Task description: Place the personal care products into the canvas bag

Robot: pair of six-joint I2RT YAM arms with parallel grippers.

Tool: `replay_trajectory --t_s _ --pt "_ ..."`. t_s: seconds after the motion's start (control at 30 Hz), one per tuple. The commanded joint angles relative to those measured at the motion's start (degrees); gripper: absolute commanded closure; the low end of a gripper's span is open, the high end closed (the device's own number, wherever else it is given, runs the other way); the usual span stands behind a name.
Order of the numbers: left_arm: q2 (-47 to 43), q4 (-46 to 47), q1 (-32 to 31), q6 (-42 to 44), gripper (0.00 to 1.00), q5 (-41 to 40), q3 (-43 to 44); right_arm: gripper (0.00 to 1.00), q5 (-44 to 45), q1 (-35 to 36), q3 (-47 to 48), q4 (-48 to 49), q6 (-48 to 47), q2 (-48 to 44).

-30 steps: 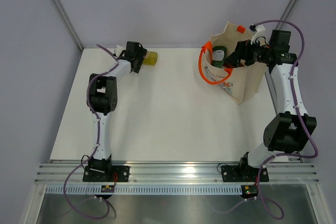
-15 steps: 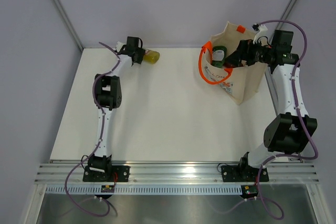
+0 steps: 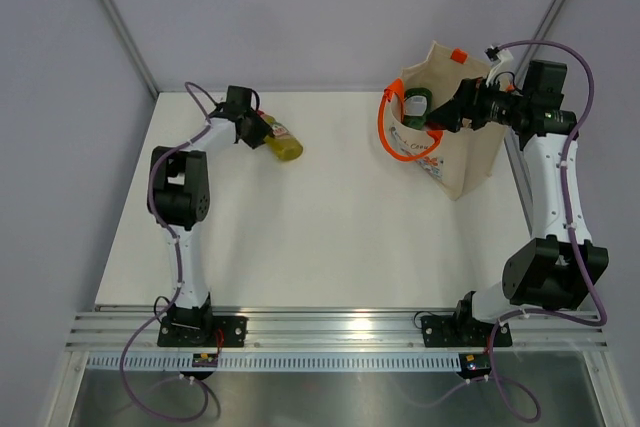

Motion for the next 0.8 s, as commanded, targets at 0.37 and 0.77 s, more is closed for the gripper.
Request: replay_trajectory --t_s 0.37,0.77 --pt "-14.0 -20.5 -12.6 29.2 0.47 -10.5 -20.1 0.01 -5.5 5.7 -4.8 -6.5 -5.4 -3.4" --pt "-34.9 10.2 -12.4 13.3 0.01 9.8 -43.6 0.0 0.6 15.6 -10.1 -12.1 -13.7 -4.3"
